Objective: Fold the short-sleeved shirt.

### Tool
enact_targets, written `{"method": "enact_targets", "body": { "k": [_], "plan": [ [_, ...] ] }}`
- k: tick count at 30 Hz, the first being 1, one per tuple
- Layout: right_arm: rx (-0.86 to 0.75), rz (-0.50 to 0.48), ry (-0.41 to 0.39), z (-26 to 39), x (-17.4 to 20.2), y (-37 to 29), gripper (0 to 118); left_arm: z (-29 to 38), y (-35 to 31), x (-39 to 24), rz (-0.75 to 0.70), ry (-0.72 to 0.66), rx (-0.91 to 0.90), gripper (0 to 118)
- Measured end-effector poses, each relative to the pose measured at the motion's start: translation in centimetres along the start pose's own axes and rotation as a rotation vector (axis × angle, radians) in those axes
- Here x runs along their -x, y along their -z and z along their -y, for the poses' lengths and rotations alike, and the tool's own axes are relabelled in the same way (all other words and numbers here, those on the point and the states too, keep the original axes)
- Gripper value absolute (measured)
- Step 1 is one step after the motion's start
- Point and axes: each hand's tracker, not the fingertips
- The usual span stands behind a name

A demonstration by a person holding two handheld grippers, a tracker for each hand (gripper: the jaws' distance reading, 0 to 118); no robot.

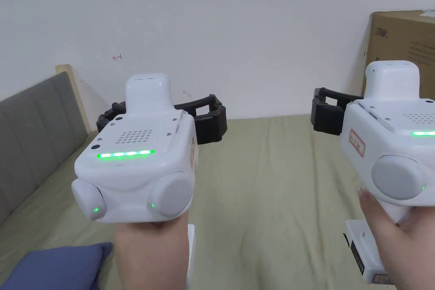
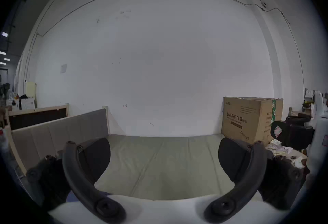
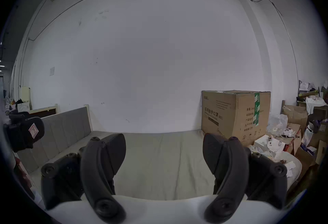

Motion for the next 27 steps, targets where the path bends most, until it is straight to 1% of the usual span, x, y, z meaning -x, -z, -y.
{"method": "enact_targets", "body": {
  "k": [2, 6, 10, 13, 16, 18, 20, 23, 27],
  "plan": [
    [0.001, -0.003, -0.008, 0.1, 0.2, 0.0, 93, 0.3, -0.1, 0.4, -0.003, -0.026, 0.0, 118],
    [-0.012, 0.008, -0.046, 0.0, 0.7, 0.0, 93, 0.5, -0.1, 0.6, -0.025, -0.003, -0.012, 118],
    [-0.031, 0.019, -0.033, -0.2, 0.8, -0.1, 93, 0.3, -0.1, 1.0, -0.022, 0.01, -0.022, 118],
    [-0.035, 0.019, -0.016, -0.5, 1.0, 0.2, 93, -0.1, 0.0, 1.4, 0.012, 0.005, -0.031, 118],
    [-0.031, 0.023, -0.02, -0.8, 1.1, 0.5, 93, -0.3, 0.1, 1.3, 0.027, 0.026, -0.034, 118],
    [-0.026, 0.02, -0.019, -0.8, 1.1, 0.6, 93, -0.5, 0.2, 1.1, 0.009, 0.038, -0.03, 118],
    [-0.023, 0.017, -0.016, -0.9, 1.2, 0.7, 93, -0.7, 0.4, 1.3, 0.0, 0.022, -0.021, 118],
    [-0.019, 0.016, -0.029, -1.0, 1.4, 0.9, 93, -0.7, 0.7, 1.9, 0.023, -0.054, -0.004, 118],
    [-0.021, 0.013, -0.049, -1.2, 1.5, 1.1, 93, -0.8, 1.4, 2.5, 0.006, -0.081, 0.015, 118]
  ]
}}
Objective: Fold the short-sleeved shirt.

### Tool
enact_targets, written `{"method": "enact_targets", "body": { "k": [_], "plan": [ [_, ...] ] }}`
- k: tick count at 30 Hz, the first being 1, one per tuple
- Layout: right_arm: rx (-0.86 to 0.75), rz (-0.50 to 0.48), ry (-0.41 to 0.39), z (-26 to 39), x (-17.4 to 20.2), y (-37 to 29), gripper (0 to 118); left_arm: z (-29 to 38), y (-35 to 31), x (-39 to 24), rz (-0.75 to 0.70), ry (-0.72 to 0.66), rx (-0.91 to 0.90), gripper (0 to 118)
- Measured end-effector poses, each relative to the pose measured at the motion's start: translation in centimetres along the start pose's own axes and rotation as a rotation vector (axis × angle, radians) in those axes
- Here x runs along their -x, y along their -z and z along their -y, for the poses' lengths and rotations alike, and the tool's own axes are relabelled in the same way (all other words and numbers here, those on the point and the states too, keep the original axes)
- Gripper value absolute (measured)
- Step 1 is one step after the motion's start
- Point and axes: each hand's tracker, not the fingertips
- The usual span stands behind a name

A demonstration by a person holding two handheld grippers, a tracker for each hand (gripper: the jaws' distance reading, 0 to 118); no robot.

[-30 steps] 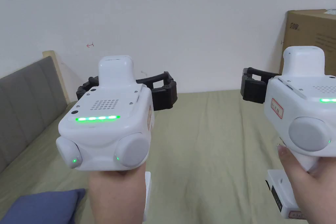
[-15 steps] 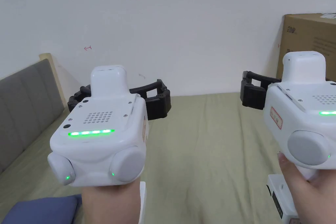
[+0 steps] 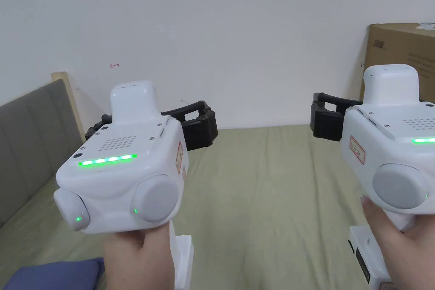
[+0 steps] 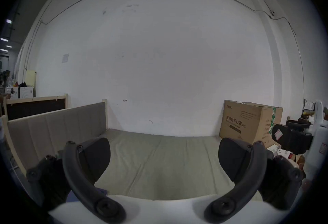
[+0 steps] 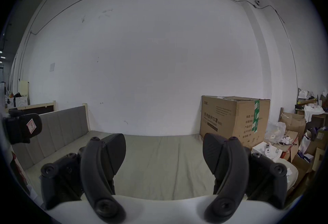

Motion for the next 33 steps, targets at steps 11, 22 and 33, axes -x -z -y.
{"method": "enact_targets", "body": {
  "k": [11, 22, 33],
  "plan": [
    [-0.008, 0.01, 0.019, -0.4, -0.2, 0.0, 93, 0.0, 0.6, -0.5, 0.032, 0.063, 0.009, 118],
    [0.016, -0.006, 0.022, 0.4, 0.1, 0.1, 93, 0.7, 0.6, -0.6, 0.078, -0.002, 0.015, 118],
    [0.017, -0.021, 0.026, 0.6, 0.5, 0.1, 93, 1.1, 0.6, 0.1, 0.068, -0.036, 0.028, 118]
  ]
}}
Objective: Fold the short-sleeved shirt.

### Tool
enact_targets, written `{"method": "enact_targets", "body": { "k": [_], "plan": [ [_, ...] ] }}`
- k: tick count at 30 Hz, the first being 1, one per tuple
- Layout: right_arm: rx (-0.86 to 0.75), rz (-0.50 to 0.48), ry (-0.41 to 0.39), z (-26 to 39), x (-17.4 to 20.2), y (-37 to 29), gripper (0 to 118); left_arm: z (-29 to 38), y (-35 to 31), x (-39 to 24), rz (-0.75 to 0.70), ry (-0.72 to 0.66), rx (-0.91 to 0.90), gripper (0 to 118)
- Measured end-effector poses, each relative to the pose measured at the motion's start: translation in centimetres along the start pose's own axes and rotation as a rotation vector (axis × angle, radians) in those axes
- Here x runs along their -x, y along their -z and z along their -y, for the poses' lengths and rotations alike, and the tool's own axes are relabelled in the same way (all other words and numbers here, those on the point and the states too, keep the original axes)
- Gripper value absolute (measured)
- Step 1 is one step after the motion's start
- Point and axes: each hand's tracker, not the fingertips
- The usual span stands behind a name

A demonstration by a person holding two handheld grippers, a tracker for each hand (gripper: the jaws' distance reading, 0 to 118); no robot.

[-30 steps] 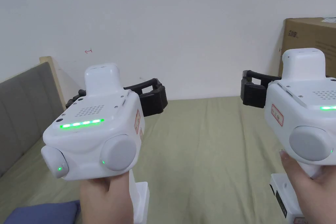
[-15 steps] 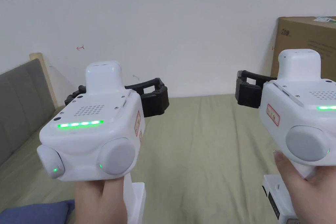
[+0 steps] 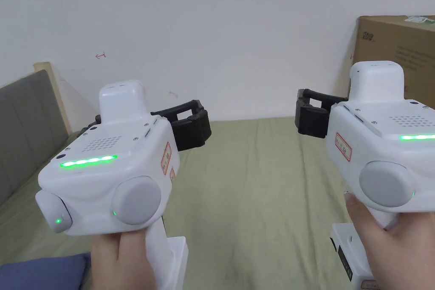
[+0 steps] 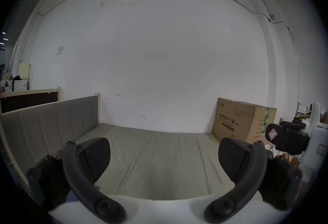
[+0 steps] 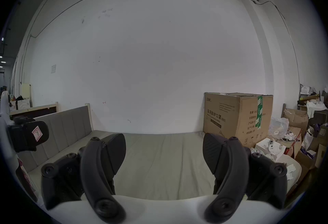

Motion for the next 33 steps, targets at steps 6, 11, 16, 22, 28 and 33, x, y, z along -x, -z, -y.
{"method": "enact_targets", "body": {
  "k": [6, 11, 16, 22, 28, 33],
  "plan": [
    [-0.007, -0.022, -0.027, 0.54, 0.26, 0.32, 93, 0.4, 0.2, 0.2, 0.025, -0.026, 0.019, 118],
    [-0.004, -0.018, -0.019, 0.66, 0.28, 0.36, 93, 0.7, 0.3, 0.15, 0.014, -0.013, 0.023, 118],
    [0.007, -0.017, -0.007, 0.67, 0.19, 0.55, 93, 0.49, 0.26, 0.22, -0.012, 0.009, 0.016, 118],
    [0.016, -0.006, -0.006, 0.81, 0.16, 0.49, 93, 0.39, -0.01, 0.52, -0.014, 0.001, 0.013, 118],
    [0.03, 0.008, 0.007, 0.84, -0.26, 0.6, 93, 0.46, 0.23, 0.44, -0.024, 0.013, 0.016, 118],
    [0.029, 0.022, 0.004, 0.9, -0.43, 0.58, 93, 0.56, 0.5, 0.27, -0.021, 0.014, 0.022, 118]
  ]
}}
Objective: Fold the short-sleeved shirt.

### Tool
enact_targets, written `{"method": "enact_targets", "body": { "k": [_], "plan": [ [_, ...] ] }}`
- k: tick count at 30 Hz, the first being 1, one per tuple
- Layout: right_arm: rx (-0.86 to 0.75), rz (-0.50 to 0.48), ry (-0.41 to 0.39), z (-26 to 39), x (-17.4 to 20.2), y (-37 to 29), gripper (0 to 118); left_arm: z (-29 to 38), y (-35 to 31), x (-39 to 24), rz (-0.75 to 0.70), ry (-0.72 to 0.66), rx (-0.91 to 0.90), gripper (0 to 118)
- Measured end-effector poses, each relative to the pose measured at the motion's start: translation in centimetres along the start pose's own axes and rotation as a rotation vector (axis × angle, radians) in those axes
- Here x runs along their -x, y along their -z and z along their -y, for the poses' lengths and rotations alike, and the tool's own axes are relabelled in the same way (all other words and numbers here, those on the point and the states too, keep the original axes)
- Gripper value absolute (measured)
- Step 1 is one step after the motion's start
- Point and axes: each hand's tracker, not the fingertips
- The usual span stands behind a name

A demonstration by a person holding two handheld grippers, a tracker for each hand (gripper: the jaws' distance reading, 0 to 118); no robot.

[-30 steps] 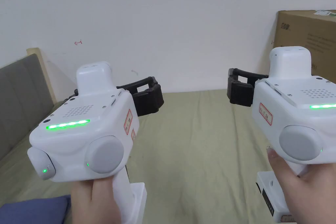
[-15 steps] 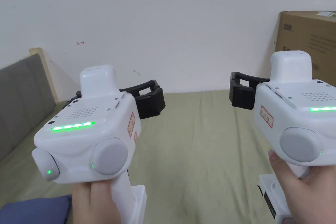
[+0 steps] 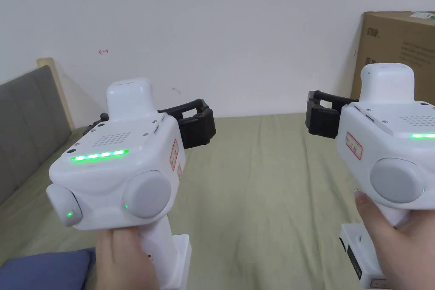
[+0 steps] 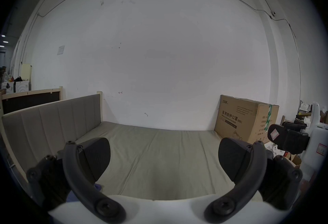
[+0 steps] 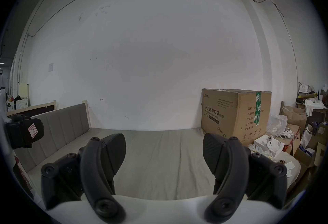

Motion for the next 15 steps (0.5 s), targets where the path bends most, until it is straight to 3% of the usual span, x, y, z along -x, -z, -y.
{"method": "enact_targets", "body": {
  "k": [3, 7, 15],
  "plan": [
    [0.005, 0.001, -0.006, 0.0, 0.0, 0.1, 93, -0.1, 0.5, -0.4, -0.054, 0.031, 0.013, 118],
    [0.006, 0.002, -0.003, 0.0, 0.0, 0.2, 93, -0.2, 0.6, 0.2, 0.045, -0.037, -0.007, 118],
    [0.01, -0.002, 0.002, -0.1, 0.1, 0.3, 93, 0.0, 0.9, 0.9, 0.015, -0.072, 0.006, 118]
  ]
}}
